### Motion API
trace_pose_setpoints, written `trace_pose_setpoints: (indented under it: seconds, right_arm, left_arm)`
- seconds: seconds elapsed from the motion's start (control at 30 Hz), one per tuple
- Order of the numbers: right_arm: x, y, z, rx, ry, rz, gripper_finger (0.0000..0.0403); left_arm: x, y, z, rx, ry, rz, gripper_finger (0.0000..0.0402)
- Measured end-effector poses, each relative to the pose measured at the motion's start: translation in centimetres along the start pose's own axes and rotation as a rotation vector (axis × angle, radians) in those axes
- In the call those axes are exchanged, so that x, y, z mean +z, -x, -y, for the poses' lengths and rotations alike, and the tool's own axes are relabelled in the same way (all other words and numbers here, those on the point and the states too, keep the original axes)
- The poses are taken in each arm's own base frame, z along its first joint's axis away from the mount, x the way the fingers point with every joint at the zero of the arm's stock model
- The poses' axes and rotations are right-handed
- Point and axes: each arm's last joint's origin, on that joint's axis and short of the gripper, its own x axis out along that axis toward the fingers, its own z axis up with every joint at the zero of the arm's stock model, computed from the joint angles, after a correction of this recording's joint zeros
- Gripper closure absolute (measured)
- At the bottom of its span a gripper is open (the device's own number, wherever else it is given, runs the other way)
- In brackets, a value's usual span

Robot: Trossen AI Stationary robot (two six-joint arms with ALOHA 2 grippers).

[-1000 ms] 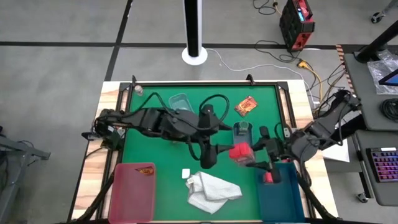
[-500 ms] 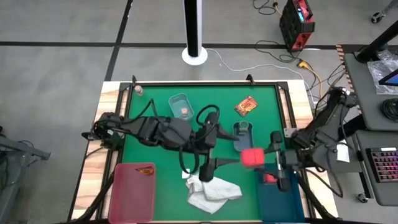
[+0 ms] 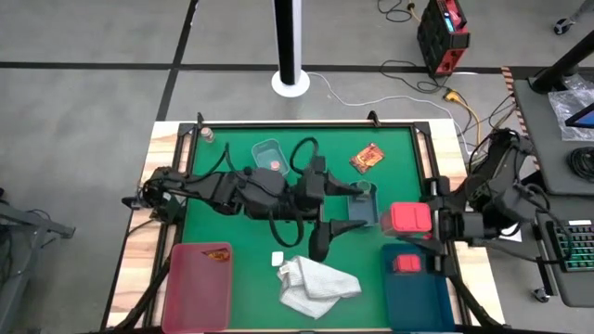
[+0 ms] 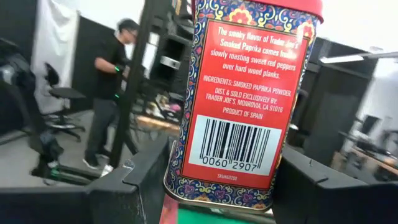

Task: Sort spices by type
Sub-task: Put the red spice bottle into the dark blue bin

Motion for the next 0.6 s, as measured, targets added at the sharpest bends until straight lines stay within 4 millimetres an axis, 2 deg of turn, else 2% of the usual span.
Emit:
trace_pose_setpoints:
  seconds: [0.2, 0.4, 0.6]
  right_arm:
    - [1.2, 0.0, 0.2, 0.023, 0.009, 0.034, 0.0198]
    - [1.0, -0.4, -0.5, 0.042, 0.038, 0.028, 0.0198]
    - [1.0, -0.4, -0.6, 0.033, 0.035, 0.024, 0.0198]
  left_arm:
    - [-0.4, -0.7, 0.3, -0.038, 0.007, 0.088, 0.0125]
    - [-1.5, -1.9, 0.6, -0.058, -0.008, 0.178, 0.0125]
    - [-2.2, -2.8, 0.7, -0.074, -0.022, 0.171, 0.0125]
